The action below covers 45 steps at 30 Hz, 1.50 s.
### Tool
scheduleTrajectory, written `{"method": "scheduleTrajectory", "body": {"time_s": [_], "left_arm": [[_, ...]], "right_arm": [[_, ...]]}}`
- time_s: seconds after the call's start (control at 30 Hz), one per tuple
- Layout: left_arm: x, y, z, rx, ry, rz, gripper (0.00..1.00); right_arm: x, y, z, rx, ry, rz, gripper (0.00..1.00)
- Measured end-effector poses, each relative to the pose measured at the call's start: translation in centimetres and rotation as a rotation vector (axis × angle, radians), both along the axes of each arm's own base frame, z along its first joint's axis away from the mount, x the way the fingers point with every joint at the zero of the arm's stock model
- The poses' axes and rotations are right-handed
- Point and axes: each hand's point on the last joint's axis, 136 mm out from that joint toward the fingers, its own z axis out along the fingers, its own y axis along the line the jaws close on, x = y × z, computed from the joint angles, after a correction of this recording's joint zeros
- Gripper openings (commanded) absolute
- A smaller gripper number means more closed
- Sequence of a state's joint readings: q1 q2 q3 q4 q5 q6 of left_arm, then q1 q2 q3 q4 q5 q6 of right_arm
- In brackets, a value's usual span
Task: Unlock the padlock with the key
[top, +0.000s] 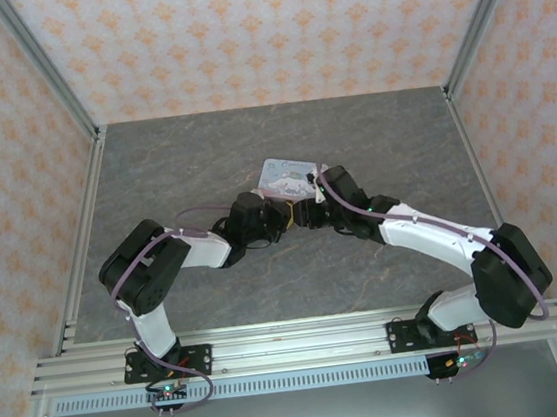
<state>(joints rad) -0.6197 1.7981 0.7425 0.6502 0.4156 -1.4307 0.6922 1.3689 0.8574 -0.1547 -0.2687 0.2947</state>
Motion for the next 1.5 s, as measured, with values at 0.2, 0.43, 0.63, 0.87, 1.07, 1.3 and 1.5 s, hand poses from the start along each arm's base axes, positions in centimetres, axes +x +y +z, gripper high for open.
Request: {"method": "scheduleTrajectory", "body": {"time_s": [0.2, 0.43, 0.63, 0.87, 1.07, 1.3, 1.5], "left_arm": [[-0.3, -0.2, 1.0, -0.001, -0.006, -0.026, 0.00], [-0.7, -0.4, 1.7, -0.006, 0.000, -0.047, 0.00], [-0.6, -0.6, 2.3, -0.013, -0.003, -0.055, 0.00], [-0.7, -0.6, 2.3, -0.010, 0.005, -0.058, 0.00], [-0.7, -0.7, 2.5, -0.011, 0.005, -0.061, 0.00], [-0.7, -0.7, 2.5, -0.012, 0.005, -0.061, 0.00], [-0.6, -0.6, 2.6, -0.013, 0.005, -0.061, 0.00]], "right_arm": [[0.2, -1.6, -1.7, -0.168, -0.055, 0.033, 0.32], [0.2, -1.8, -2.1, -0.221, -0.087, 0.088, 0.31], [0.2, -1.8, -3.6, -0.261, -0.069, 0.119, 0.31], [0.1, -1.8, -4.8, -0.289, -0.049, 0.134, 0.31], [0.8, -1.4, -4.9, -0.299, -0.054, 0.134, 0.30], [1.6, -1.0, -5.1, -0.307, -0.058, 0.125, 0.23], [2.3, -1.1, -5.0, -0.304, -0.061, 0.105, 0.10]]}}
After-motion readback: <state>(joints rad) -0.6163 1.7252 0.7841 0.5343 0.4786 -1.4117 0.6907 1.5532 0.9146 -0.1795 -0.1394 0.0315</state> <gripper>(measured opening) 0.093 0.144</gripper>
